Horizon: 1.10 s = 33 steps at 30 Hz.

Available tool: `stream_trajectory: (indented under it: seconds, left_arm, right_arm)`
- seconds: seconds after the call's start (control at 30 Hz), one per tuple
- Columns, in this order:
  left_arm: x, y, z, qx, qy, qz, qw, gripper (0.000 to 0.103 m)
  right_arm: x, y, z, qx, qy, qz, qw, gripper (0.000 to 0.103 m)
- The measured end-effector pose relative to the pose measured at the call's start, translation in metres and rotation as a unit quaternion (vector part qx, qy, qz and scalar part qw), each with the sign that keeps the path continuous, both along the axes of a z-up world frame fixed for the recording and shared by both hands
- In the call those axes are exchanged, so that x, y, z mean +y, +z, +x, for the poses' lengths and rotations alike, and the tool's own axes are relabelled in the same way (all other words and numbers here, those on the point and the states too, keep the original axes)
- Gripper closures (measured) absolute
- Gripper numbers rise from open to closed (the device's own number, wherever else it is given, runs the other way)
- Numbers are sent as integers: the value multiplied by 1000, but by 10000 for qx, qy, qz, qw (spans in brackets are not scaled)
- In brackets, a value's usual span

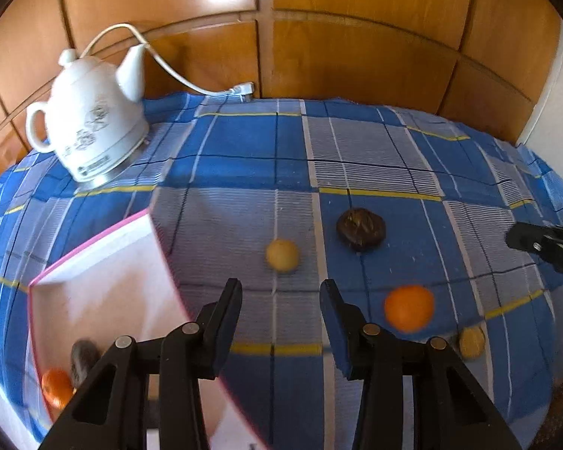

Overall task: Organize fruits
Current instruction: 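Move the left tool to the tan round fruit and close on it, then hold the tan fruit in the left tool while the right tool lowers onto the cut yellow fruit half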

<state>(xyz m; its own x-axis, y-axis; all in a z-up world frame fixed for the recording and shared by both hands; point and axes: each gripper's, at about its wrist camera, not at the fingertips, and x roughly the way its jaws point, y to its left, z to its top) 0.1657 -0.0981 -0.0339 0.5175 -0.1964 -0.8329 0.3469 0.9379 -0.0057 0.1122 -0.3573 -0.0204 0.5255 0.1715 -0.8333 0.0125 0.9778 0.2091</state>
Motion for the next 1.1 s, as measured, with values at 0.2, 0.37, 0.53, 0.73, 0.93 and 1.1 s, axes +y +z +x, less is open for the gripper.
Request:
stream_trajectory:
  seconds: [0.2, 0.37, 0.53, 0.73, 0.93, 1.1]
  left_arm:
    - [-12, -24, 34, 285, 130, 137, 9994, 50]
    - [-15, -40, 48, 500, 119, 92, 9986, 74]
    - [-13, -39, 36, 401, 101, -81, 9991, 76]
    - [-16, -26, -7, 206, -194, -194, 9994, 76]
    - [-21, -20, -58, 157, -512, -349, 9980, 76]
    - [-18, -19, -94, 220, -602, -453, 9969, 76]
  right_arm:
    - [1, 1, 2, -11, 21, 28, 10000, 73]
    - [1, 0, 4, -9, 42, 42, 10000, 73]
    - [6, -1, 4, 9, 153, -37, 9999, 73]
    - [12, -9, 4, 205, 325, -30, 9993, 73]
    - [24, -19, 4, 522, 857, 340, 9944, 70]
    - [62, -21, -8, 620, 1849, 279, 9804, 58]
